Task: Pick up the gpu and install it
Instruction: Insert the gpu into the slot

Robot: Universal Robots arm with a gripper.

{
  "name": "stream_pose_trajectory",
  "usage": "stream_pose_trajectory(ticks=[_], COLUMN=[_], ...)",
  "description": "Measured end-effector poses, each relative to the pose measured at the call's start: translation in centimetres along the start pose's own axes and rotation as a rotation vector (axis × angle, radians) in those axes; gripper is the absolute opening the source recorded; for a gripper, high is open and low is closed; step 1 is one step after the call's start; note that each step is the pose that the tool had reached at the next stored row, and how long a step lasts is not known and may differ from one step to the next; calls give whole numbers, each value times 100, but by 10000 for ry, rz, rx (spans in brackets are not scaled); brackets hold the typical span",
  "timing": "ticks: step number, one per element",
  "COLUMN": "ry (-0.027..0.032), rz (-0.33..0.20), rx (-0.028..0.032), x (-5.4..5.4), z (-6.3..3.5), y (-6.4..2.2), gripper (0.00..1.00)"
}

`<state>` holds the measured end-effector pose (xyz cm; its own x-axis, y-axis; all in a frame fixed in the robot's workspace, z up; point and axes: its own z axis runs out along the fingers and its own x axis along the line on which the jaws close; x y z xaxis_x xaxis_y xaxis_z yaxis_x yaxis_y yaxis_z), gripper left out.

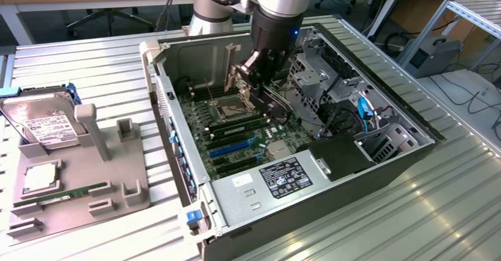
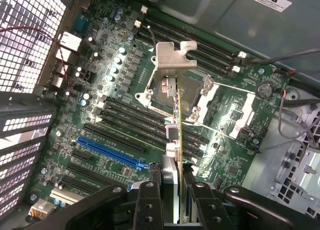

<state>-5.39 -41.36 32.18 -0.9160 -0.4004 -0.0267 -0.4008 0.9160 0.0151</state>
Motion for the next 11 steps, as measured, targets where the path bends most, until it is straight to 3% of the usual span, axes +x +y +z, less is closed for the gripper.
stream_pose_trajectory(ticks=[11], ry=[8], rz=[-482], rx=[-13], x=[0], z=[0], y=[0], gripper=[27])
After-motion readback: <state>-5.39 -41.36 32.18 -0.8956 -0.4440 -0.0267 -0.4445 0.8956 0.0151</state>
